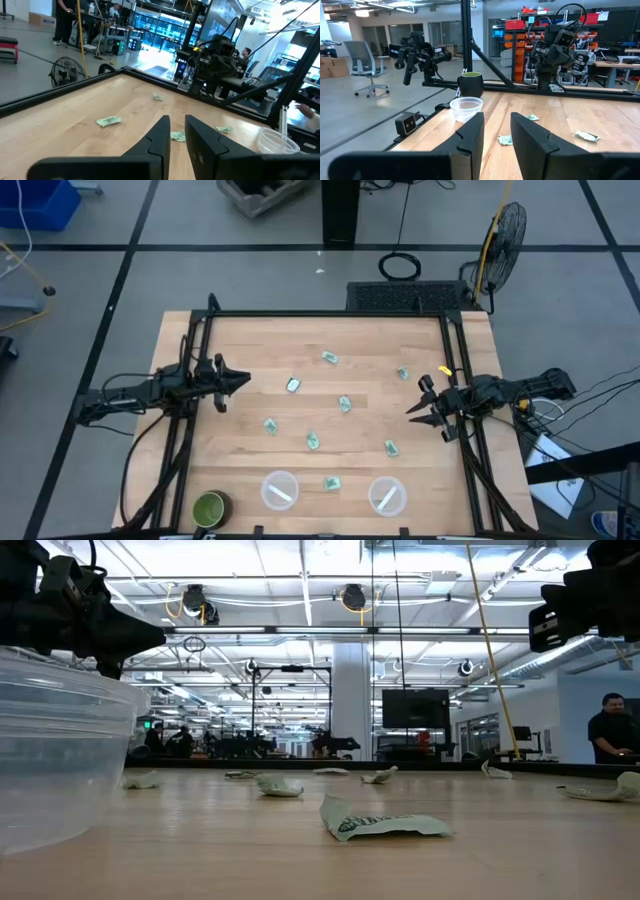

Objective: Pick and place Stevia / Truvia into bins

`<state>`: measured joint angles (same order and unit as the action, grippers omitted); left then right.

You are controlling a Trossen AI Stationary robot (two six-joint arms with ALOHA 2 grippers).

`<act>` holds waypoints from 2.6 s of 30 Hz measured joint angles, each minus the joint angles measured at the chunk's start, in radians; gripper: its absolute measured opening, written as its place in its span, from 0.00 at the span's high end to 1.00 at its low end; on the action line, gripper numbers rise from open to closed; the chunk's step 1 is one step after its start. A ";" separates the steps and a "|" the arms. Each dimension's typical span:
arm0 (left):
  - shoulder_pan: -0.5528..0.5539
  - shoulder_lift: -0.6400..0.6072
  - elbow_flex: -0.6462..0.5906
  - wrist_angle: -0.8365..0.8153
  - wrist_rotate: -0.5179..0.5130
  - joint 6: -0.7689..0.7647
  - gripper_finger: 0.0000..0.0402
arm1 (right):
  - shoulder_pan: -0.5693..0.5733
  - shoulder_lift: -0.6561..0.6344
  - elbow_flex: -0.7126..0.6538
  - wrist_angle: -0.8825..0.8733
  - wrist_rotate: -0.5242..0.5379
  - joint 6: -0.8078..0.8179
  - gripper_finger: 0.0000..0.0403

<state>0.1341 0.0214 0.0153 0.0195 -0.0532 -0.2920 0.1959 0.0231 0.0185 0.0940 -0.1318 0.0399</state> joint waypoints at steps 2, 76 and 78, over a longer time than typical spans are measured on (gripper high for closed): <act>0.000 0.000 0.000 0.000 0.000 0.000 0.84 | 0.000 0.000 0.000 0.000 0.000 0.000 0.78; 0.001 0.000 -0.001 0.162 -0.319 0.052 0.84 | -0.060 0.376 0.371 -0.103 0.677 -0.258 0.78; 0.001 0.008 0.007 0.230 -0.272 0.051 0.84 | -0.077 0.433 0.420 -0.213 0.709 -0.244 0.78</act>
<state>0.1346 0.0293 0.0223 0.2492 -0.3254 -0.2413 0.1187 0.4564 0.4380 -0.1191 0.5769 -0.2037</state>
